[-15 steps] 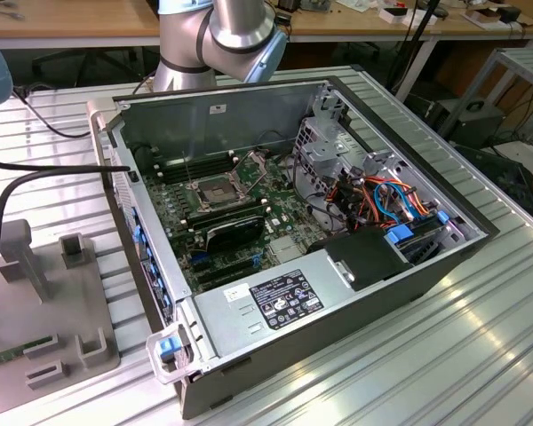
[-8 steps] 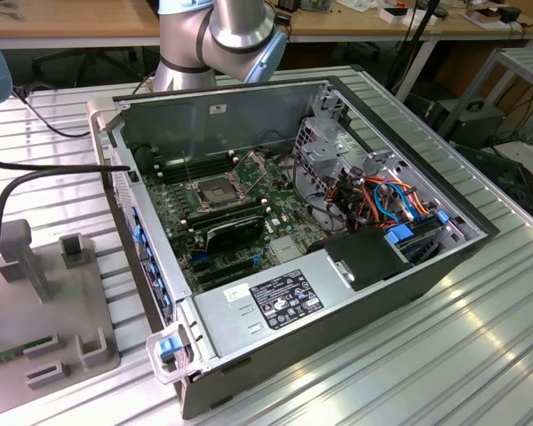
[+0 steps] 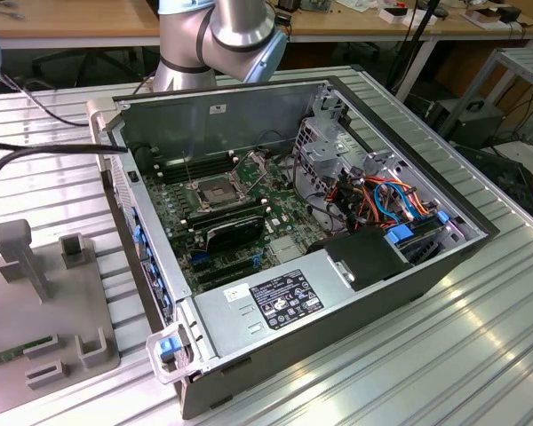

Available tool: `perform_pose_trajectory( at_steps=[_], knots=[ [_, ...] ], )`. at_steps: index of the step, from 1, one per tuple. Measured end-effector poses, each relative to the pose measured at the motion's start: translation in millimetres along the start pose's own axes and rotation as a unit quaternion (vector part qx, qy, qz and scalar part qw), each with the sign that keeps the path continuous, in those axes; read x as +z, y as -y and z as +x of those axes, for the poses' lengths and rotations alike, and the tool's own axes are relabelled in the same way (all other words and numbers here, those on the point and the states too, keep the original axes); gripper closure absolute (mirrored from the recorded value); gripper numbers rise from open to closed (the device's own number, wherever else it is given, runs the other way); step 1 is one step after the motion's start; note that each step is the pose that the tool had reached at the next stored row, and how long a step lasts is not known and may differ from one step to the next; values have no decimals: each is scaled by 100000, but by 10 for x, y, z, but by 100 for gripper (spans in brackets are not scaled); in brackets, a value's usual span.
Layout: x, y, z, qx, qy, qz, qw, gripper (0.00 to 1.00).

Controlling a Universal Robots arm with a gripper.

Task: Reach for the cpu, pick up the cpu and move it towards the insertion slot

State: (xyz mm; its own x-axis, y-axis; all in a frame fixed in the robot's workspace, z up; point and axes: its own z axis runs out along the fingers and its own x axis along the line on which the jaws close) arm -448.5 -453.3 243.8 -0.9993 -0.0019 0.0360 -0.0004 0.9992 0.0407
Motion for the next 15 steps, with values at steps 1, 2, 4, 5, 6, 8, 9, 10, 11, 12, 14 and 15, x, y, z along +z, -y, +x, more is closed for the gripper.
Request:
perform_pose_trajectory(
  at_steps=[1, 2, 4, 5, 6, 8, 9, 10, 11, 12, 14, 15],
  knots=[
    [-41, -2, 1, -1, -6, 2, 100000, 45],
    [-89, -4, 3, 1, -2, -2, 100000, 45],
    [-171, -7, 6, 0, -5, 2, 100000, 45],
    [-209, -8, 8, 1, -4, 1, 100000, 45],
    [-248, -10, 9, 1, 0, -2, 100000, 45],
    [-337, -14, 12, 0, -3, 0, 100000, 45],
    [-371, -15, 13, 0, -2, -1, 100000, 45],
    [-389, -16, 14, -1, -4, 2, 100000, 45],
    [-418, -17, 15, -2, -5, 1, 100000, 45],
    [-430, -18, 16, 0, -2, -1, 100000, 45],
    [-461, -19, 17, 0, -5, 1, 100000, 45],
    [-474, -19, 17, 0, -2, -1, 100000, 45]
  ],
)
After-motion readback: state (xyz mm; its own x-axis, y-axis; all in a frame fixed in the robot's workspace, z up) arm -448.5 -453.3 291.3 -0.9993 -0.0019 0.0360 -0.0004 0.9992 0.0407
